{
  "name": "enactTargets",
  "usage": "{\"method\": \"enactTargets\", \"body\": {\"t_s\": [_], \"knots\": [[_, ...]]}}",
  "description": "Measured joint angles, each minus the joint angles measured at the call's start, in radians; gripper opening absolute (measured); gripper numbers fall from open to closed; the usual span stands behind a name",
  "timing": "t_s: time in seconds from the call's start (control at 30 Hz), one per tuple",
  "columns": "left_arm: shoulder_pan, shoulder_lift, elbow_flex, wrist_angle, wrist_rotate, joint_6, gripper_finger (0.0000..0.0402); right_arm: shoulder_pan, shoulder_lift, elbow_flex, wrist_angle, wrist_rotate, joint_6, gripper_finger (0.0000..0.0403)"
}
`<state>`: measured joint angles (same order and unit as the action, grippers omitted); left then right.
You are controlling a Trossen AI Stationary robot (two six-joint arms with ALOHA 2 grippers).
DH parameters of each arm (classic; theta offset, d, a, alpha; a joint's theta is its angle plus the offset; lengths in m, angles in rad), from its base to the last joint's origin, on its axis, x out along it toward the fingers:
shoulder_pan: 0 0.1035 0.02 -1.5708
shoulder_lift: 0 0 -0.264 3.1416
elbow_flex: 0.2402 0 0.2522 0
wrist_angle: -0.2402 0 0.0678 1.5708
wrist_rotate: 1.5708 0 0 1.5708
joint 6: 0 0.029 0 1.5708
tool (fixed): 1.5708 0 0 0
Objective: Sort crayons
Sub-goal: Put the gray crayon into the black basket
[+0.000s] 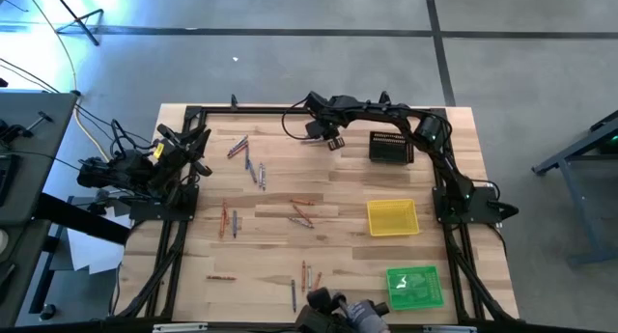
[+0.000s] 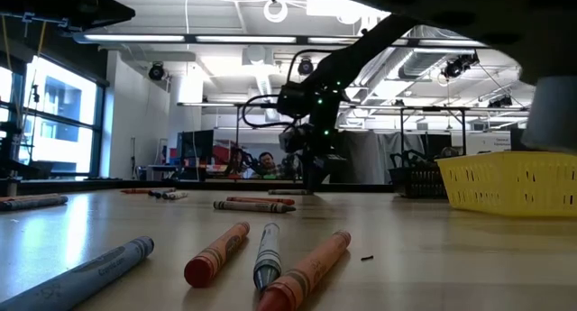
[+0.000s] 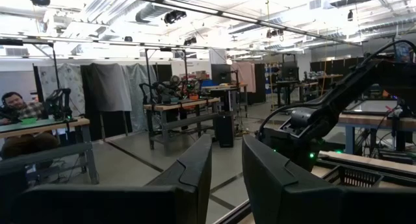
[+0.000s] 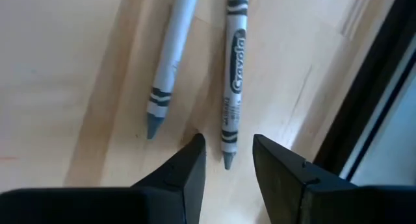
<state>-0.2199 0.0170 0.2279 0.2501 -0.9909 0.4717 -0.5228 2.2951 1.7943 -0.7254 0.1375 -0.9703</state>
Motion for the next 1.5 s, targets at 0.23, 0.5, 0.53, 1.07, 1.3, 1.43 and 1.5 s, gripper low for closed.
{"method": "enactTargets", "body": {"t_s": [0.23,0.5,0.53,1.07,1.3,1.43,1.5], "knots": [[0.0,0.0,0.0,0.0,0.0,0.0,0.0074,-0.002,-0.001,0.0,0.0,-0.039,-0.075,0.0126],[0.0,0.0,0.0,0.001,0.0,0.002,0.0074,-0.011,-0.001,0.0,-0.003,-0.074,-0.117,0.0089],[0.0,0.0,0.0,0.001,0.0,0.002,0.0074,-0.014,0.002,0.0,-0.003,-0.078,-0.109,0.008],[0.0,0.0,0.0,0.002,0.0,0.004,0.0074,-0.034,0.047,0.004,0.012,-0.12,0.014,0.0022],[0.0,0.0,0.0,0.002,0.0,0.004,0.0074,-0.036,0.055,0.085,-0.102,-0.112,0.132,0.0004],[0.0,0.0,0.0,0.002,0.0,0.004,0.0074,-0.045,0.064,0.167,-0.183,-0.14,0.23,0.0002],[0.0,0.0,0.0,0.002,0.0,0.004,0.0074,-0.047,0.064,0.219,-0.197,-0.153,0.258,0.0002]]}}
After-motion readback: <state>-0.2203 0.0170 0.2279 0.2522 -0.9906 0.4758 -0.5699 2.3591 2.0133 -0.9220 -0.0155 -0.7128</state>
